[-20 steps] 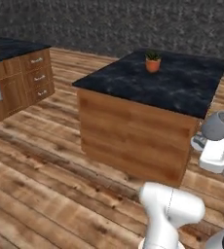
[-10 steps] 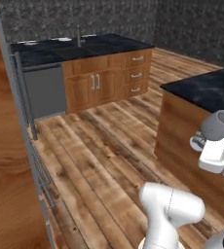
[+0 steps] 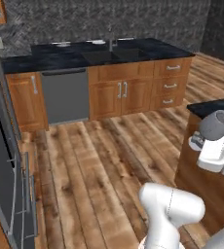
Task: Retrieve the wine glasses from the counter and place one next to each plate.
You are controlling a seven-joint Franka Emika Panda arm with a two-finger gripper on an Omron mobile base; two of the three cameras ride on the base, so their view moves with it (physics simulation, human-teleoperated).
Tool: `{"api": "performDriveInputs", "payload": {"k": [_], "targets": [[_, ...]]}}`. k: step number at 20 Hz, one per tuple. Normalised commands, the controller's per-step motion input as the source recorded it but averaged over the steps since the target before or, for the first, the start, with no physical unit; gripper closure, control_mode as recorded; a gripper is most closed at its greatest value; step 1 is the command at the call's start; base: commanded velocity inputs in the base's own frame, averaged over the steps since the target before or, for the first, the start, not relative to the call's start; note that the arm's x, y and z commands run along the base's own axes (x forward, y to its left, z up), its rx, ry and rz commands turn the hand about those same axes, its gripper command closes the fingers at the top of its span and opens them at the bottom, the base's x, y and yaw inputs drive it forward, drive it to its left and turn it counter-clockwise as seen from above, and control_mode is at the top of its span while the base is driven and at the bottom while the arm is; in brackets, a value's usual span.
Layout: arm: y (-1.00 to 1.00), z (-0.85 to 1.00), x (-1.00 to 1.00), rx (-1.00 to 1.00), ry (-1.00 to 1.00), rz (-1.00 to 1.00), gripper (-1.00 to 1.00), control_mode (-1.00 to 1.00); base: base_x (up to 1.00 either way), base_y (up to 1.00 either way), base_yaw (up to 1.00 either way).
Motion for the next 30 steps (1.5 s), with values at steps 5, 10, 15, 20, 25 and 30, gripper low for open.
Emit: {"api": "performDriveInputs", "payload": {"k": [5,10,15,20,25,30], "targets": [[0.0,0.0,0.0,0.0,0.0,0.0,1.0,1.0,1.0,-0.35,-0.01],[0.0,0.0,0.0,0.0,0.0,0.0,1.0,1.0,1.0,0.31,-0.27],[0.0,0.0,0.0,0.0,0.0,0.0,1.0,1.0,1.0,0.48,-0.25],[0.0,0.0,0.0,0.0,0.0,0.0,1.0,1.0,1.0,0.38,-0.2],[0.0,0.0,0.0,0.0,0.0,0.0,1.0,1.0,1.0,0.32,-0.16],[0.0,0.0,0.0,0.0,0.0,0.0,1.0,1.0,1.0,0.31,-0.14]]}}
